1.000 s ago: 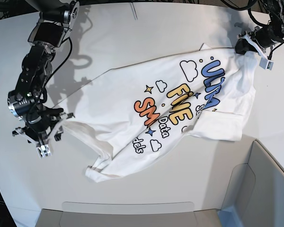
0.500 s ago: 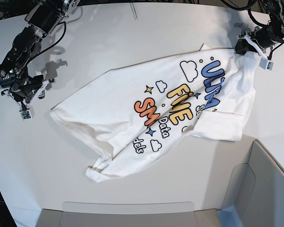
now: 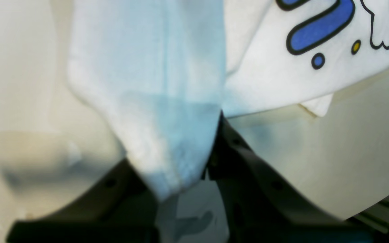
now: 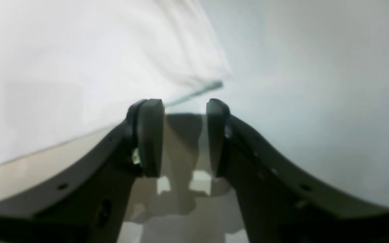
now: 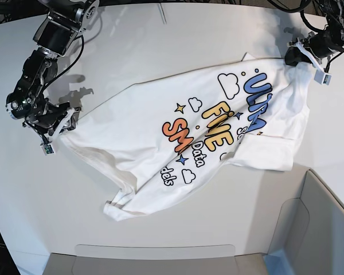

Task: Layout the t-shirt on the table in an organized manner, then fold the t-shirt properly
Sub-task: 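Grasp the shirt's sleeve edge with the right gripper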

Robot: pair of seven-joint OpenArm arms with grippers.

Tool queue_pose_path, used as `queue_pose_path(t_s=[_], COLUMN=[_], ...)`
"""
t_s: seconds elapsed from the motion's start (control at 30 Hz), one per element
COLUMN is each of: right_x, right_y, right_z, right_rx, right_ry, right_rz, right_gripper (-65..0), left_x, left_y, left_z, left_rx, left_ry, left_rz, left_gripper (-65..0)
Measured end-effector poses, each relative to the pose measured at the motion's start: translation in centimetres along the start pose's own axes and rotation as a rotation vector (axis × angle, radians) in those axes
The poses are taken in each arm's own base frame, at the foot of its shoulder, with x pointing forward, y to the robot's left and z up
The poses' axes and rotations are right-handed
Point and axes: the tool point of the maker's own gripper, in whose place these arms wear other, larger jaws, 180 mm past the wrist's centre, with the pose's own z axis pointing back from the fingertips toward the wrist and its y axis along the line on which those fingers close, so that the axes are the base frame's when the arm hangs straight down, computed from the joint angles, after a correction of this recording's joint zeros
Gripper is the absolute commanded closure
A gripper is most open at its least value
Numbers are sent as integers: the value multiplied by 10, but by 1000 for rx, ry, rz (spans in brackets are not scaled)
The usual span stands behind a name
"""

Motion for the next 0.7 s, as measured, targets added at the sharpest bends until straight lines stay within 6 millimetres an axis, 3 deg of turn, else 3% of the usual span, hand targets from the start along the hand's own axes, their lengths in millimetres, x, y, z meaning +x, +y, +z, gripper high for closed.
queue_pose_path(t_s=[0.17,0.3,0.47,0.57,0.7], right_x=[2,20,19,16,16], right_y=[1,12,14,11,-5], right_z=[-6,-21,-25,-17,12], right_rx=[28,83,97,70,13], right_ry=[1,-73,-94,-74,-118], right_rz=[-15,-30,-53,-31,-62], right_gripper=[-217,-217,-216,-216,-216], left_x=[0,0,0,0,0], left_y=[0,0,0,0,0], left_z=[0,0,0,0,0], left_rx=[0,0,0,0,0], left_ry=[-1,0,-1,1,-1], left_rz=[0,0,0,0,0], left_gripper=[-35,-35,-35,-35,-35])
